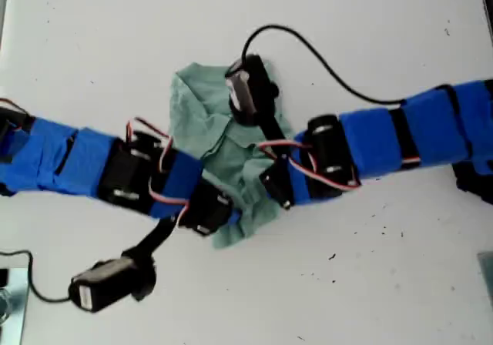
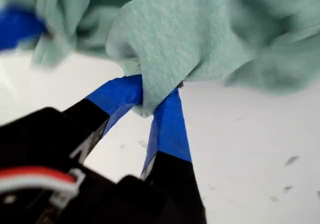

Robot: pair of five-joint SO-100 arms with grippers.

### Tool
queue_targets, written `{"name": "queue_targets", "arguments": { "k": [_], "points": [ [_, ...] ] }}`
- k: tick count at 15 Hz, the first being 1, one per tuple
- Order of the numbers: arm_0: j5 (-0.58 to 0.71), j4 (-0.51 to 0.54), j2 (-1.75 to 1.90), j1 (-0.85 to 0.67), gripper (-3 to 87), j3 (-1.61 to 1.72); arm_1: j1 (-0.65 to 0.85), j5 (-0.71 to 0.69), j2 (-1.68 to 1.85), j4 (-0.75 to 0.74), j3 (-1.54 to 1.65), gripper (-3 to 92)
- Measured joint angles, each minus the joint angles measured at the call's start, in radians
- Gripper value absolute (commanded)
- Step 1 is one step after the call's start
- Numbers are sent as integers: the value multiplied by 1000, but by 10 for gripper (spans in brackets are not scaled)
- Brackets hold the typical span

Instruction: Fold t shirt

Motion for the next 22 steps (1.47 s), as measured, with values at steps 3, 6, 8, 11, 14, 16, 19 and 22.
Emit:
{"name": "queue_targets", "arguments": {
  "k": [3,6,8,11,14,16,19,22],
  "points": [
    [115,57,58,-250,-1,52,236,-129,5,-149,63,20],
    [140,94,112,-382,247,86,371,-152,52,-204,84,307],
    [140,107,298,-430,250,133,430,-210,276,-341,227,267],
    [91,-11,772,-594,203,522,534,-172,813,-618,732,225],
    [49,-158,1413,-647,128,1137,528,-86,1462,-696,1348,199],
    [8,-187,1724,-634,79,1448,514,-14,1937,-581,1672,185],
    [-123,-225,2103,-485,71,1812,419,21,2126,-416,1809,147],
    [-281,-247,2322,-325,101,2095,391,86,2138,-255,1953,92]
  ]
}}
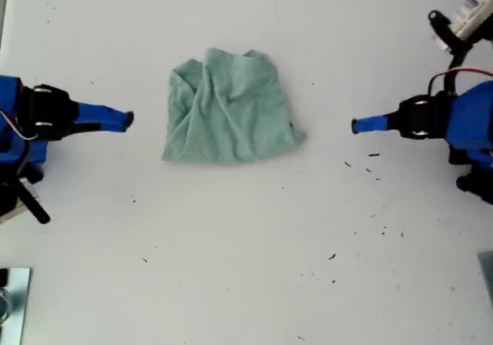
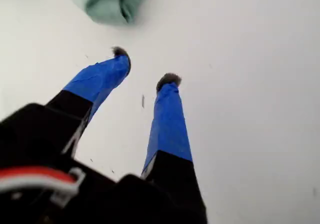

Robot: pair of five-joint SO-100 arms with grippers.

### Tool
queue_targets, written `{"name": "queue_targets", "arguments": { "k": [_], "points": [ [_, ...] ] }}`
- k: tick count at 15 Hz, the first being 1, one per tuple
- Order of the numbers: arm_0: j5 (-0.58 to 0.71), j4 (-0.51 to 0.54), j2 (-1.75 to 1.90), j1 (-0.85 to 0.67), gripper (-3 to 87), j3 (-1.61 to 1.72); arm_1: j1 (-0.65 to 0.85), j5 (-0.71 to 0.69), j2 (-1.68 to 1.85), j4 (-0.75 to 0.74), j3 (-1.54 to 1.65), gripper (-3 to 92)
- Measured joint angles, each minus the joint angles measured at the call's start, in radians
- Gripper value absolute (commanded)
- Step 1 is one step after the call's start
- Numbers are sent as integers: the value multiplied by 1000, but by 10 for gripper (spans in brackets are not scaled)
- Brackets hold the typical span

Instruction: Fold t shirt

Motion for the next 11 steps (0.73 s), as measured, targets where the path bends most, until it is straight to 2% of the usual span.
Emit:
{"name": "queue_targets", "arguments": {
  "k": [2,4,5,7,8,11],
  "points": [
    [-100,2,20,12,122,98,2,74,-6,69,80,86],
    [-100,14,26,8,123,118,11,103,-3,75,87,86],
    [-100,15,26,11,123,118,12,61,-3,77,89,87],
    [-100,15,26,12,123,118,12,-275,-3,83,89,78],
    [-100,15,26,12,123,118,6,-376,-3,83,91,78],
    [-100,15,26,12,123,118,8,-413,-3,83,91,78]
  ]
}}
